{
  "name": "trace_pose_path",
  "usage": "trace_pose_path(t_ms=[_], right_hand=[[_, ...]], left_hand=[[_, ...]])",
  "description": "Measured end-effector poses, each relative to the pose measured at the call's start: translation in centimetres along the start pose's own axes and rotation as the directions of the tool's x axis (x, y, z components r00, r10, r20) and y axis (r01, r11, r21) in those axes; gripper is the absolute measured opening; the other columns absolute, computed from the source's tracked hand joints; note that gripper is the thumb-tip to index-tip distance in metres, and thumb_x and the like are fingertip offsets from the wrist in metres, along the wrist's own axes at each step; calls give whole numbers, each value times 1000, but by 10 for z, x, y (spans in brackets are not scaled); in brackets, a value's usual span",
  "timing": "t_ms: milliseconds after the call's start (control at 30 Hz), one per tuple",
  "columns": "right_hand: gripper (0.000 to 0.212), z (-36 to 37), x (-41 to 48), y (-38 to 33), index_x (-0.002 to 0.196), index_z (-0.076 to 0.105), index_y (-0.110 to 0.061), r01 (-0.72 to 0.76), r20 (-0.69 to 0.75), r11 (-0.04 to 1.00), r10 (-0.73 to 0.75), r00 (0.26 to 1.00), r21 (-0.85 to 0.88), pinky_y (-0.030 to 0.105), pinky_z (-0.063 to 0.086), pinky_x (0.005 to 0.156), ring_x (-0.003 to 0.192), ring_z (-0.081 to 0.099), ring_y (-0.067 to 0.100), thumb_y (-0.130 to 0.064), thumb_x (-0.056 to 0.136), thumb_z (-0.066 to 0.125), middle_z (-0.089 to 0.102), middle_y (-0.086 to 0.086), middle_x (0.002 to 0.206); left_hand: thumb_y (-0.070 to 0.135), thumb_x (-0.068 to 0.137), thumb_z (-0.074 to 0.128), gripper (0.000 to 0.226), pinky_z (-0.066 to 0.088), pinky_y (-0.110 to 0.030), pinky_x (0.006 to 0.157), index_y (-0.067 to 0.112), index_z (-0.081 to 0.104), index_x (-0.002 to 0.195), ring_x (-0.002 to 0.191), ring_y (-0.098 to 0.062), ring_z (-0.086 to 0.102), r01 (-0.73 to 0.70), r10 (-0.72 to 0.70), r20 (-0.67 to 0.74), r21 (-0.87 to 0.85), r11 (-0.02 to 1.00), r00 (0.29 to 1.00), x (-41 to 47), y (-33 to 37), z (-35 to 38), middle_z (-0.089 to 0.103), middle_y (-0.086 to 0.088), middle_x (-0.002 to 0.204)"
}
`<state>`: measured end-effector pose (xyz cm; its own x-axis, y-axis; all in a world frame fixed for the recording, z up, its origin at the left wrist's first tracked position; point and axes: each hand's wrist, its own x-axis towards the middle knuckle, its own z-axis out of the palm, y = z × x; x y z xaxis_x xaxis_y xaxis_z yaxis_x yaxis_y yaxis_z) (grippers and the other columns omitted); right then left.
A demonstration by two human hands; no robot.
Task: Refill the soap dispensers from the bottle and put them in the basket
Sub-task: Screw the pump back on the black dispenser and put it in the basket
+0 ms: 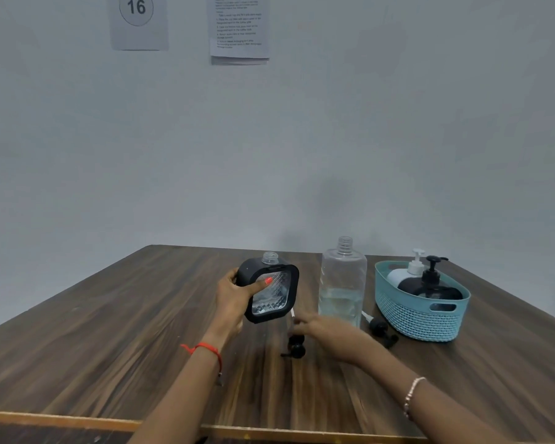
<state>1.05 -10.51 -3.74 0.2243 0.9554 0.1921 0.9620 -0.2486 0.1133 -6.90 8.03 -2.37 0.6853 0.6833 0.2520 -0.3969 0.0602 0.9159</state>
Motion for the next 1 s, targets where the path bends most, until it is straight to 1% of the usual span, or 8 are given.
trace_pose_path(t_ms=[133,233,400,533,667,733,833,1000], right_hand=[[49,22,7,-6,131,46,-19,-4,44,997,7,999,-81,42,49,94,121,50,27,5,88,45,28,6,148],[34,24,14,-7,122,51,-5,25,7,986,-24,1000,-163,38,49,87,112,54,28,2,89,48,36,13,138],[47,22,18,-1,130,45,-4,55,19,981,-52,998,-186,37,47,92,122,45,27,8,85,49,33,12,140],[34,24,23,1,121,51,-4,44,-22,979,-50,999,-197,35,50,85,110,54,25,3,89,47,36,11,137],[31,14,30,8,116,52,-2,-26,-184,998,37,982,62,25,42,84,106,54,25,4,86,49,48,11,123],[24,-4,35,9,106,54,4,-81,-330,956,176,927,283,16,36,78,98,54,30,7,83,50,54,18,108],[23,-50,43,8,109,55,0,-158,-492,828,461,739,538,18,38,74,88,52,20,0,86,54,57,14,105],[13,-138,46,0,100,63,-12,95,-625,701,555,550,706,18,46,63,65,54,4,-10,87,62,63,4,91]], left_hand=[[-2,60,81,39,54,-24,53,11,63,92,69,-15,71,-6,7,20,-18,1000,1000,-5,5,-3,71,-4,86],[-4,61,79,37,53,-22,50,10,62,91,63,-11,70,-20,20,9,-23,1000,1000,-9,9,-5,70,-4,84],[-4,63,79,44,54,-24,52,5,60,102,72,-17,69,-21,20,-9,-35,999,1000,-13,15,-9,69,-5,88],[-3,63,79,49,55,-25,54,2,59,107,76,-20,69,-20,20,-10,-32,999,1000,-15,16,-11,69,-8,92],[-4,63,79,46,54,-23,53,4,60,104,71,-16,70,-28,28,-9,-52,998,1000,-14,18,-16,70,-7,91],[-4,64,78,43,53,-21,51,7,60,101,66,-11,70,-36,36,-6,-47,998,999,-12,20,-19,69,-6,89],[-3,64,78,41,53,-20,49,8,60,99,62,-10,70,-32,32,3,-36,999,999,-11,22,-19,69,-4,87],[-2,64,79,37,54,-22,52,11,62,94,66,-12,70,-42,43,25,-43,998,999,-15,23,-13,70,-4,86]])
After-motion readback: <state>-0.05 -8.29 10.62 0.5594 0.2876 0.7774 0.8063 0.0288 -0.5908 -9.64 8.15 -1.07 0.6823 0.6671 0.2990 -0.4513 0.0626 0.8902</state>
